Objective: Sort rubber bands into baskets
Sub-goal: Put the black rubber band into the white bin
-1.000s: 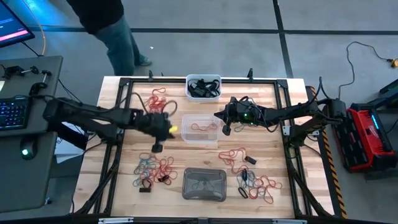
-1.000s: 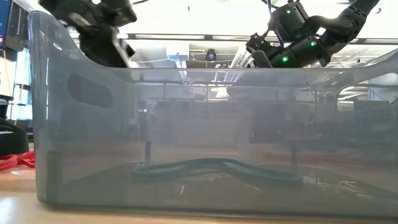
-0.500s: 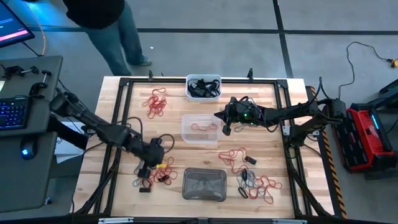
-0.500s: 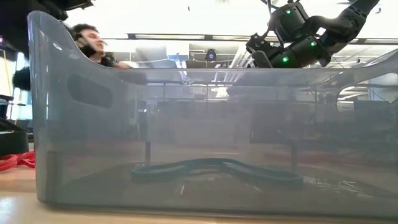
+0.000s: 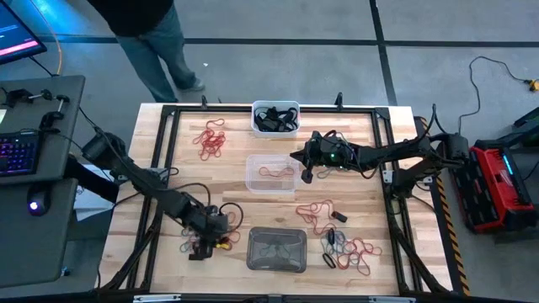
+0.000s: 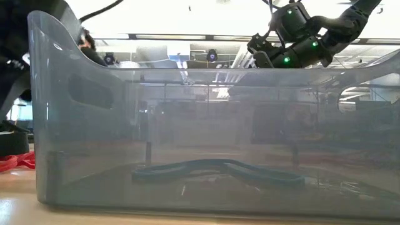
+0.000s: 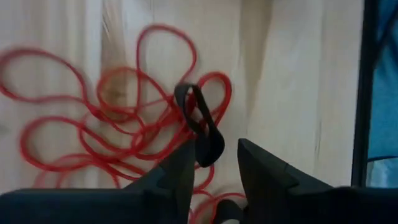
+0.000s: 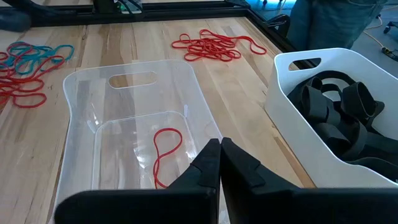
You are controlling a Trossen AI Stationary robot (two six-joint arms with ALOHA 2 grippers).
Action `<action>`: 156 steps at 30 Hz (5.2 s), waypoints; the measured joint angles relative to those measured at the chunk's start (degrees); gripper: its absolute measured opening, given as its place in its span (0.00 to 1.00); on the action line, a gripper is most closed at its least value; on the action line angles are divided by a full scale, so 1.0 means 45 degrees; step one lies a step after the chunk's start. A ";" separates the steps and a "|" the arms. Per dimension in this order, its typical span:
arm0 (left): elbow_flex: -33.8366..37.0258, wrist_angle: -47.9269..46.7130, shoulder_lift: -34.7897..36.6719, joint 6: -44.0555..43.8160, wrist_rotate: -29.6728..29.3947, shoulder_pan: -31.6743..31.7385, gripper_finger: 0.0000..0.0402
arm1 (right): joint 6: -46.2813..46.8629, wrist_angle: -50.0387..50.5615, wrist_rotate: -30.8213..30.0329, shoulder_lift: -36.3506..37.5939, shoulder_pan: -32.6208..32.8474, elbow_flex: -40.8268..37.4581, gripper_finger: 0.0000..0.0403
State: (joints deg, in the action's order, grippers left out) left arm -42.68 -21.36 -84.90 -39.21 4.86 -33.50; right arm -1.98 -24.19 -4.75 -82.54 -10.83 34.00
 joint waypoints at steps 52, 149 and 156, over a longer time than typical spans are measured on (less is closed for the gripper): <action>-0.0010 0.1055 0.1762 0.5143 -0.1435 0.7965 0.00 | -0.0194 0.0088 0.0000 0.0000 -0.0003 0.0000 0.00; -0.0879 -0.2100 0.3811 1.0793 0.1436 0.7539 0.00 | 0.0341 -0.0092 -0.0005 0.0000 -0.0010 0.0000 0.00; -0.0879 -0.3274 0.3797 0.8435 0.1174 0.4745 0.00 | 0.0340 -0.0092 -0.0005 0.0000 -0.0010 0.0000 0.00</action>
State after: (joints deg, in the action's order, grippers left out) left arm -46.63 -36.09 -67.81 -1.25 10.15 -12.15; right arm -0.45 -24.60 -4.78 -82.54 -10.87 34.00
